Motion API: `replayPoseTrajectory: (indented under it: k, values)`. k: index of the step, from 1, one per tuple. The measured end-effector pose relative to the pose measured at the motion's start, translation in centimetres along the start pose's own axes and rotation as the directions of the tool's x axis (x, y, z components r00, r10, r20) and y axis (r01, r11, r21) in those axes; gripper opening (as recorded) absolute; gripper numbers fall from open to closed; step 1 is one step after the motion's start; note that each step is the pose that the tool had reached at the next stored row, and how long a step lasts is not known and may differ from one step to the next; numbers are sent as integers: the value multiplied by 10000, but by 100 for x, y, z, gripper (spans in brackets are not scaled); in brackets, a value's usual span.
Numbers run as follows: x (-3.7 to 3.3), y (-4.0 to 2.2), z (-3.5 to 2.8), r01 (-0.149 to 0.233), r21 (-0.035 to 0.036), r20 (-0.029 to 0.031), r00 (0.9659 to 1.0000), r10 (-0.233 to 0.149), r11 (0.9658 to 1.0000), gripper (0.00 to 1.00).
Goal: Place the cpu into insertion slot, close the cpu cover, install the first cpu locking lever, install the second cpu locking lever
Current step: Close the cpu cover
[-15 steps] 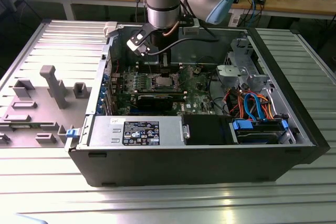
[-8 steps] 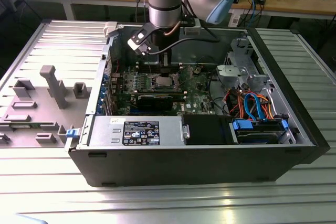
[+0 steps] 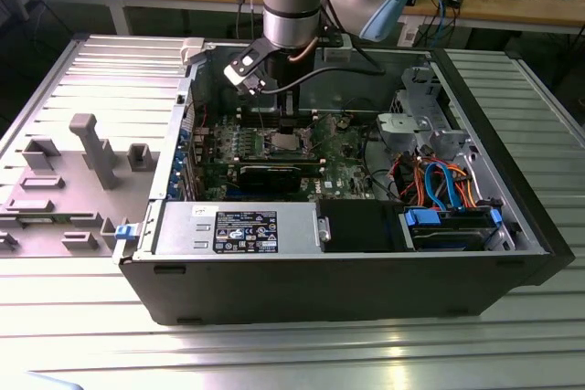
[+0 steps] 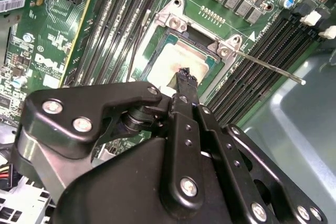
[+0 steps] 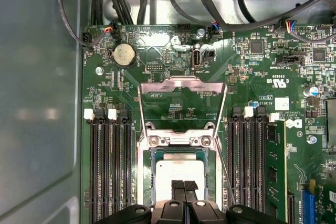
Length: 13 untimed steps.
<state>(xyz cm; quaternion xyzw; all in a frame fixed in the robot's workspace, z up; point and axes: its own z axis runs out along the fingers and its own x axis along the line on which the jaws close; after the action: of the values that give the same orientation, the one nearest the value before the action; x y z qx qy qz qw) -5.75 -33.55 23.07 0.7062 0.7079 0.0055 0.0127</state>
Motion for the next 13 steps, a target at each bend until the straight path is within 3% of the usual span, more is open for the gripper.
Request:
replayPoseTrajectory:
  k: [4,13]
  values:
    - [0,1,-48,1,0,0,10000,-1,10000,11]
    - [-1,1,-54,1,-1,0,10000,-1,10000,11]
